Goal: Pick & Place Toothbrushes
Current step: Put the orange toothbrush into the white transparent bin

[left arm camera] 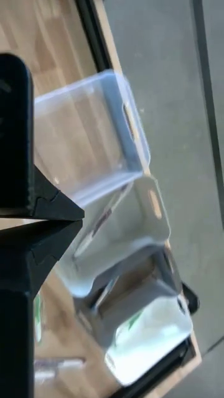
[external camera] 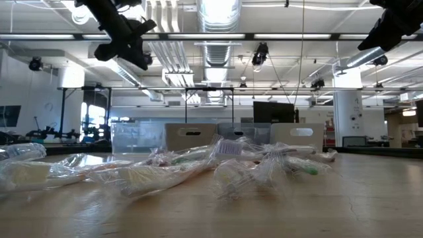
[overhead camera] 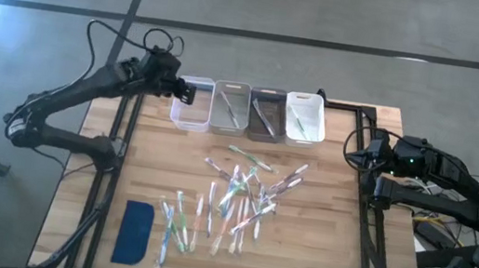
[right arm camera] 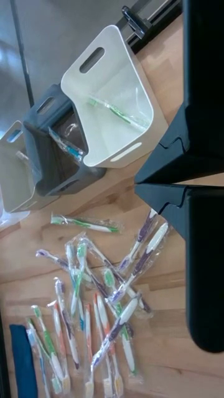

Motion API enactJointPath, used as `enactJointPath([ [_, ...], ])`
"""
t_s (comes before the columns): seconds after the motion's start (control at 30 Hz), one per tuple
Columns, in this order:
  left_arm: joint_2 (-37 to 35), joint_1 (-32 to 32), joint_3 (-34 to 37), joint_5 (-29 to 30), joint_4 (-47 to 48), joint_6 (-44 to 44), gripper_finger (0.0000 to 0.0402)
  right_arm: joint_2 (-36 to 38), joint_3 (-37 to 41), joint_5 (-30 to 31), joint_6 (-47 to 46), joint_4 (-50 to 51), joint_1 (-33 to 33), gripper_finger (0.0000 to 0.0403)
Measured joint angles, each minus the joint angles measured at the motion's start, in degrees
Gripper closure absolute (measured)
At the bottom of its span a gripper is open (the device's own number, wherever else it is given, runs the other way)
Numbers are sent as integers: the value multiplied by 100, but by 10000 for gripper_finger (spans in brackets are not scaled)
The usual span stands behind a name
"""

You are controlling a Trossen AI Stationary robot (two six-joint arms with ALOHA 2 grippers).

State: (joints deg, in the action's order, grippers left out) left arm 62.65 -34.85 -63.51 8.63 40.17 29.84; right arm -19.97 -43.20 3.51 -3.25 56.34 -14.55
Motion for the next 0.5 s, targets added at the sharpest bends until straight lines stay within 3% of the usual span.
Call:
enactJointPath([
  [0.5,0,1347,0,1098,-57,1326,393,0,0,0,0,0,2,394],
])
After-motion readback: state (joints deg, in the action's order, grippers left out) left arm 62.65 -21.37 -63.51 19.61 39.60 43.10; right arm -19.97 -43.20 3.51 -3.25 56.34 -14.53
